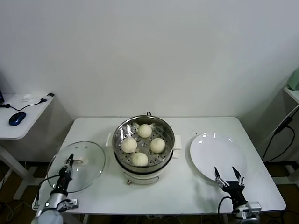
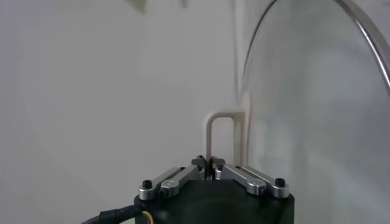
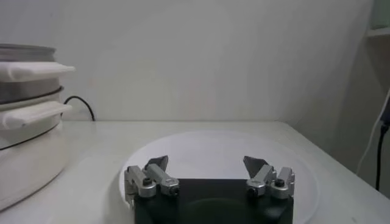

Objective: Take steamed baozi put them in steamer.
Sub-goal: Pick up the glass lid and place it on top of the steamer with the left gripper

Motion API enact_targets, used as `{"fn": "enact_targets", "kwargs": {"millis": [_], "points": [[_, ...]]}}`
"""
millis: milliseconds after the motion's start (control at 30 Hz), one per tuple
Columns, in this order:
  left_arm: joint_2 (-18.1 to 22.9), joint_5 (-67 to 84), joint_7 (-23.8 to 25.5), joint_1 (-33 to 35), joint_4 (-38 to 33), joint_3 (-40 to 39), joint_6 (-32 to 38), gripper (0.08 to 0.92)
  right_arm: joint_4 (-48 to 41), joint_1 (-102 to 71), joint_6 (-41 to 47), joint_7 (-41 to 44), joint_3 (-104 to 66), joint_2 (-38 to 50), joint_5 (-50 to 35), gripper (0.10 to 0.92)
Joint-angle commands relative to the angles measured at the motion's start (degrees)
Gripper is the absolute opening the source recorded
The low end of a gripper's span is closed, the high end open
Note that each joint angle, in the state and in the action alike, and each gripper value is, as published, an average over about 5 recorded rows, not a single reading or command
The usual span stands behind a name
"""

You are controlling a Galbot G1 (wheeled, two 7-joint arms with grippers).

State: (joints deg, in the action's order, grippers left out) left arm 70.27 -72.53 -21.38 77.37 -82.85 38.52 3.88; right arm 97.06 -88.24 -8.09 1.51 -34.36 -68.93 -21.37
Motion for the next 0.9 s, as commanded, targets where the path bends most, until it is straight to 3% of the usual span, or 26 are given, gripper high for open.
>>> {"fn": "enact_targets", "kwargs": {"millis": [33,200,367,500,667,900], "points": [[0.2,2.8,1.5,1.0,-4.4,-0.2,0.1,0.134,1.0,-0.4,1.2,-0.9,-0.2,-0.1,0.8,0.823],[-2.6,9.3,8.1,3.7,-13.7,2.2,-3.8,0.134,1.4,-0.4,3.3,-2.5,-0.3,-0.3,4.0,0.823],[-7.1,19.3,20.6,6.8,-26.3,5.2,-14.5,0.134,1.6,0.0,4.5,-3.3,0.0,-0.4,5.9,0.823],[-8.6,20.3,26.4,5.8,-36.2,4.4,-22.7,0.134,1.6,0.0,4.5,-3.4,0.1,-0.3,6.2,0.823],[-7.8,14.1,30.0,2.4,-42.8,-3.9,-29.7,0.134,1.1,0.1,3.2,-3.3,0.3,-0.2,6.2,0.823],[-3.7,0.2,32.0,-3.7,-43.8,-24.9,-38.1,0.134,0.0,0.1,2.2,-3.1,0.8,-0.2,5.6,0.823]]}}
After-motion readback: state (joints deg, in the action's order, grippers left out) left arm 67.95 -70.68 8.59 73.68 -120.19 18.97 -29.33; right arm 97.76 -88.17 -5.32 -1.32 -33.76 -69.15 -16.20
